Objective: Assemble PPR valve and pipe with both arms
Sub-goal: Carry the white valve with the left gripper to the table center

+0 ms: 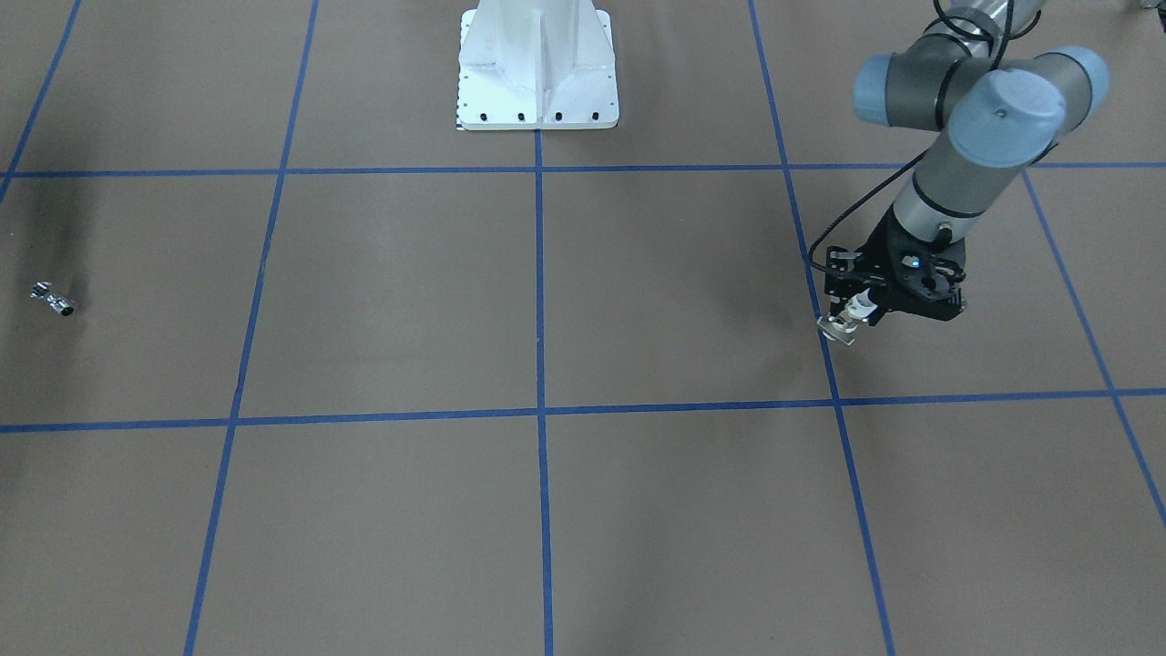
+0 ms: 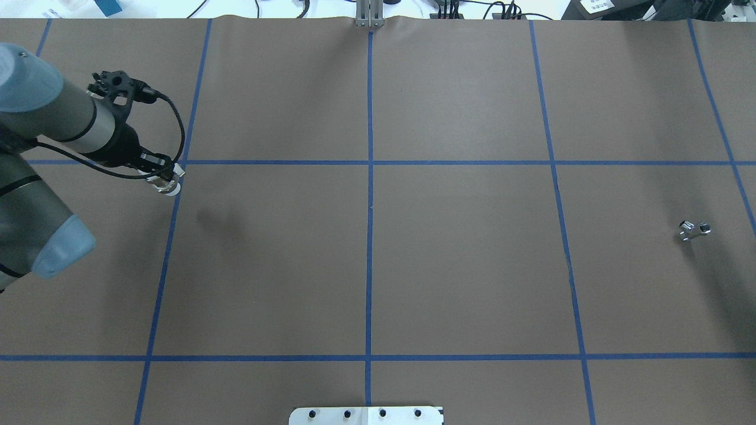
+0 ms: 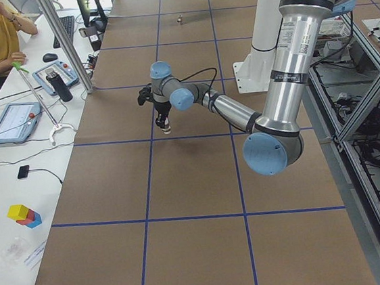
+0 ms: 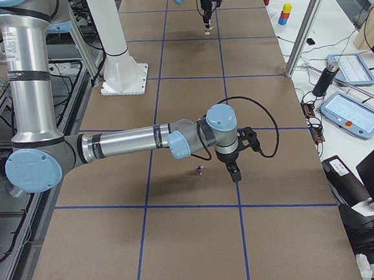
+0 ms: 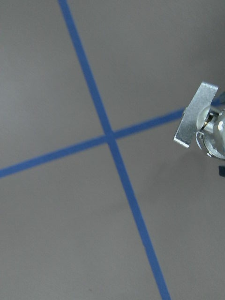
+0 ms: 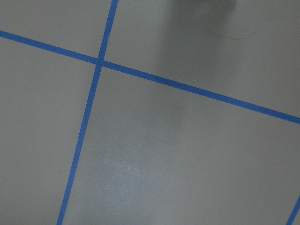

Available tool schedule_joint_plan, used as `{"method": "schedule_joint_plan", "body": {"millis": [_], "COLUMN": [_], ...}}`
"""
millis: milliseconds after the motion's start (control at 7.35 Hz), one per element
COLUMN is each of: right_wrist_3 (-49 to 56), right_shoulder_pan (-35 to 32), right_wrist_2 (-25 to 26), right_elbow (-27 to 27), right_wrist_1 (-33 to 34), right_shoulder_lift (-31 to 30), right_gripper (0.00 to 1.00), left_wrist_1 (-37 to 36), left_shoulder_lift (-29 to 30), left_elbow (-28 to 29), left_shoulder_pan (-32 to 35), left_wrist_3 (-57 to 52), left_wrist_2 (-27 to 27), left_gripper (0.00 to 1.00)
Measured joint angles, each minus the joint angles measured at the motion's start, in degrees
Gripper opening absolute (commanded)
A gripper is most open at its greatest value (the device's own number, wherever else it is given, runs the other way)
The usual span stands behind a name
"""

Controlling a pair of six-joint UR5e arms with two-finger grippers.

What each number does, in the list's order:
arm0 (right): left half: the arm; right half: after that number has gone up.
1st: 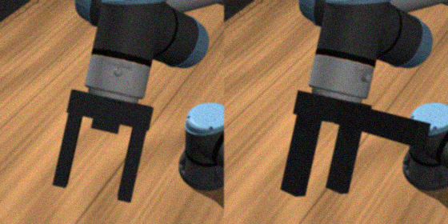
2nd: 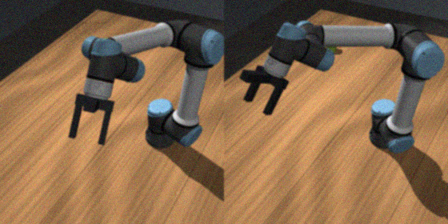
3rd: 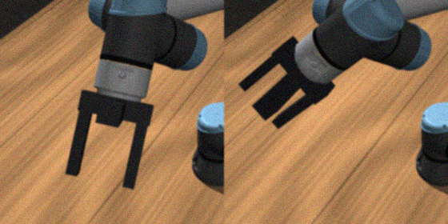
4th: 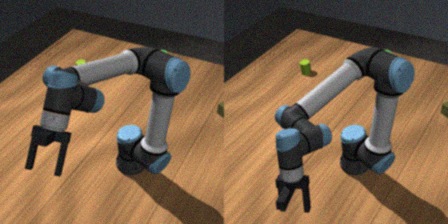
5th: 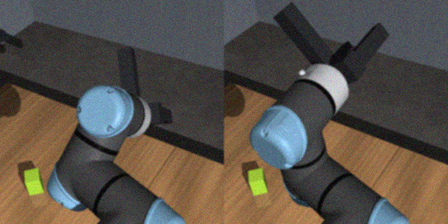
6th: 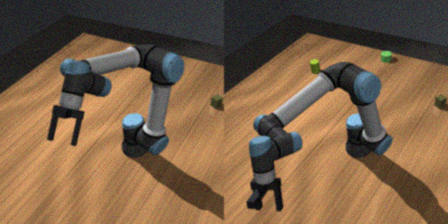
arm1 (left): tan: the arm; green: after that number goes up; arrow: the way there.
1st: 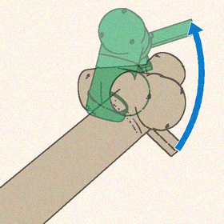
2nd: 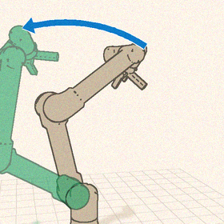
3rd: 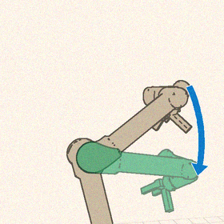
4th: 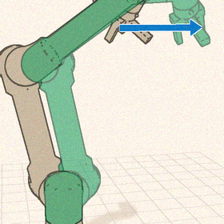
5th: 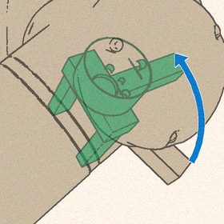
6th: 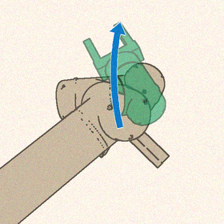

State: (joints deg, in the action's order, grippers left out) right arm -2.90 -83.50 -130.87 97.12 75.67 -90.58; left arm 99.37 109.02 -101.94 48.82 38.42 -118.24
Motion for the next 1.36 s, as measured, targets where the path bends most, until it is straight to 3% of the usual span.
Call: {"method": "schedule_joint_plan", "body": {"millis": [272, 681, 1361], "right_wrist_3": [0.00, 0.00, 0.00], "right_shoulder_pan": [0.00, 0.00, 0.00], "right_wrist_2": [0.00, 0.00, 0.00], "right_elbow": [-0.05, -0.08, -0.09], "right_wrist_1": [0.00, 0.00, 0.00], "right_shoulder_lift": [-0.03, -0.12, -0.24], "right_gripper": [1.00, 1.00, 1.00], "left_wrist_1": [-4.49, -5.63, -5.49], "left_shoulder_lift": [9.88, 25.83, 33.46], "left_elbow": [2.88, 15.02, 21.80], "left_shoulder_pan": [-6.73, -13.53, -18.21], "left_wrist_3": [9.93, 24.06, 41.26], "left_wrist_2": [2.78, 7.52, 12.39], "left_gripper": [0.00, 0.00, 0.00]}}
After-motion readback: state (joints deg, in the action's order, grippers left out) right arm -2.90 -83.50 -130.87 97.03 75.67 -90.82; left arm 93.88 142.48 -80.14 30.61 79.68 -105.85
